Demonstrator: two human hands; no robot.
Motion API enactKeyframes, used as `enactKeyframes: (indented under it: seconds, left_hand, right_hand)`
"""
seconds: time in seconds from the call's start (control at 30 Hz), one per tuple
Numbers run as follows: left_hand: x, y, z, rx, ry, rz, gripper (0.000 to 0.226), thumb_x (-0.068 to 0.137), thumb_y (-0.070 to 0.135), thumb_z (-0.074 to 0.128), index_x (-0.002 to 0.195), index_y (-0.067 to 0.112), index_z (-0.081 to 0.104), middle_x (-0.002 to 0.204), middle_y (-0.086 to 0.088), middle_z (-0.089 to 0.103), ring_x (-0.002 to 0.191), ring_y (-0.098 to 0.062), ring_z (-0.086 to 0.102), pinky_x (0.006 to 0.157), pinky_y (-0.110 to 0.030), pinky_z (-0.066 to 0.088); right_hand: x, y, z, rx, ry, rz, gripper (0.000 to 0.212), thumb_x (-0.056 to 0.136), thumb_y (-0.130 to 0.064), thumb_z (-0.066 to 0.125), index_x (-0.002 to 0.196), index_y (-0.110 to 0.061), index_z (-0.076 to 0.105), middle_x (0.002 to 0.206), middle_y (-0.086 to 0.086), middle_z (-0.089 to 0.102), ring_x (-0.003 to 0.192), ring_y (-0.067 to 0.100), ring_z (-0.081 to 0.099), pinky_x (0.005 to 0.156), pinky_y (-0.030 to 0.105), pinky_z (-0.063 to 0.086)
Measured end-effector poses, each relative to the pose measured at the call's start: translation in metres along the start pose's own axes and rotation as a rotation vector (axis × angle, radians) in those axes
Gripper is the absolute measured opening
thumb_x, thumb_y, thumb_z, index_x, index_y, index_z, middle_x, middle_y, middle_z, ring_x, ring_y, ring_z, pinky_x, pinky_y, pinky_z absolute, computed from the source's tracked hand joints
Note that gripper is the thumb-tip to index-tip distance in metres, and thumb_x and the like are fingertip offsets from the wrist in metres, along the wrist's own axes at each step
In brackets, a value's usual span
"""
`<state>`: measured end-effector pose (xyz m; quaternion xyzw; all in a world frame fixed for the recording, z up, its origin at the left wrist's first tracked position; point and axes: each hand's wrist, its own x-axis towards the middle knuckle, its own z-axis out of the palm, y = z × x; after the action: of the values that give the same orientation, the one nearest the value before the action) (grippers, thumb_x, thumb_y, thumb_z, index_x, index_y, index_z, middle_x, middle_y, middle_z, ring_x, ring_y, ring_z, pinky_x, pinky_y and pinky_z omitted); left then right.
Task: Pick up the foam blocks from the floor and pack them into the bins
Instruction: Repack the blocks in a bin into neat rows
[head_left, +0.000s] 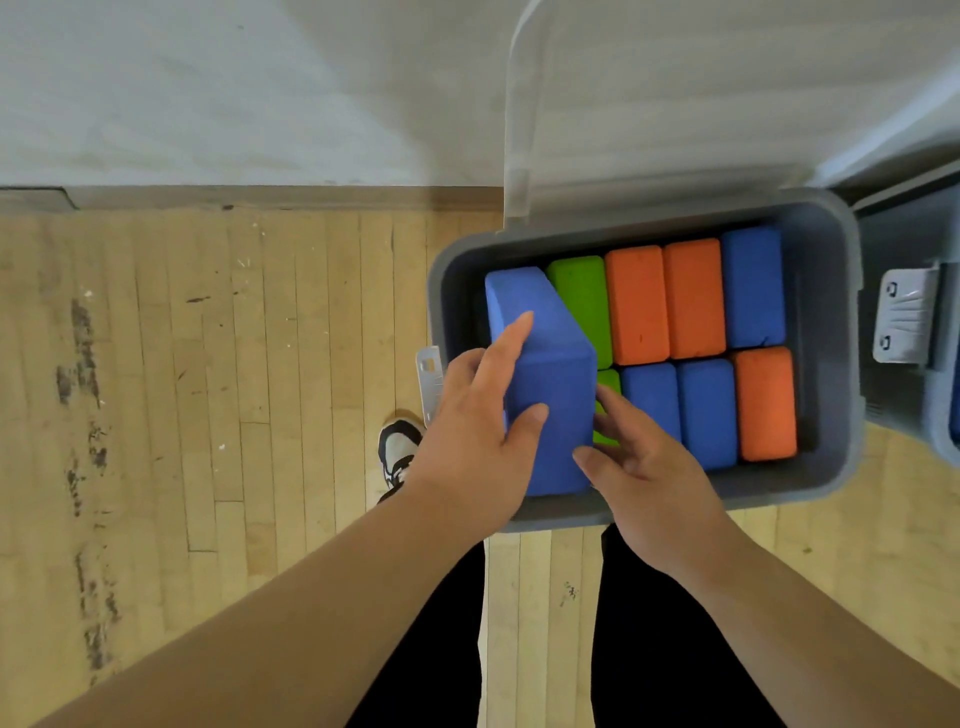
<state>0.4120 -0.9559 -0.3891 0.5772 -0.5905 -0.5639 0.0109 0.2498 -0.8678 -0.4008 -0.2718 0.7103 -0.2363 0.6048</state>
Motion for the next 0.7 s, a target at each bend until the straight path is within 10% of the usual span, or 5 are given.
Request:
enactKeyframes:
  seconds: [0.23,0.47,0.6,0.7]
  left_hand:
    - [0.061,0.021,0.002,-0.138,0.248,-0.107,0.057,0.105,0.037,0.047,0.154,0.052,0.024,0.128,0.023,0.060,0.096,-0.004,0.066,0.068,-0.018,0.048]
    - [0.051,-0.011,0.024,-0.087,0.046,-0.242,0.082,0.106,0.027,0.045,0.146,0.070,-0.012,0.092,0.023,0.052,0.086,-0.026,0.071,0.074,-0.053,0.060]
    - [0.052,-0.016,0.028,0.061,0.009,-0.218,0.087,0.107,0.025,0.047,0.138,0.077,-0.016,0.076,0.013,0.050,0.058,-0.016,0.054,0.056,-0.037,0.049]
    - [0.064,-0.022,0.026,0.119,-0.035,-0.246,0.083,0.107,0.022,0.045,0.146,0.071,-0.009,0.078,-0.001,0.058,0.064,-0.020,0.058,0.062,-0.041,0.054]
  right_hand:
    - [0.043,-0.037,0.001,-0.162,0.181,-0.172,0.068,0.102,-0.028,0.061,0.152,-0.055,0.025,0.110,-0.032,0.062,0.091,0.001,0.070,0.077,0.025,0.060]
    - [0.093,-0.026,-0.020,-0.369,0.121,-0.164,0.051,0.105,-0.027,0.054,0.153,-0.040,0.043,0.139,-0.011,0.058,0.090,0.001,0.055,0.076,0.018,0.046]
    - [0.107,-0.020,-0.031,-0.378,-0.021,-0.120,0.060,0.102,-0.025,0.060,0.155,-0.043,0.038,0.128,-0.015,0.057,0.065,-0.005,0.061,0.056,0.008,0.044]
    - [0.113,-0.014,-0.035,-0.366,-0.083,-0.101,0.062,0.101,-0.022,0.062,0.155,-0.041,0.038,0.136,-0.010,0.058,0.087,-0.002,0.066,0.067,0.014,0.052]
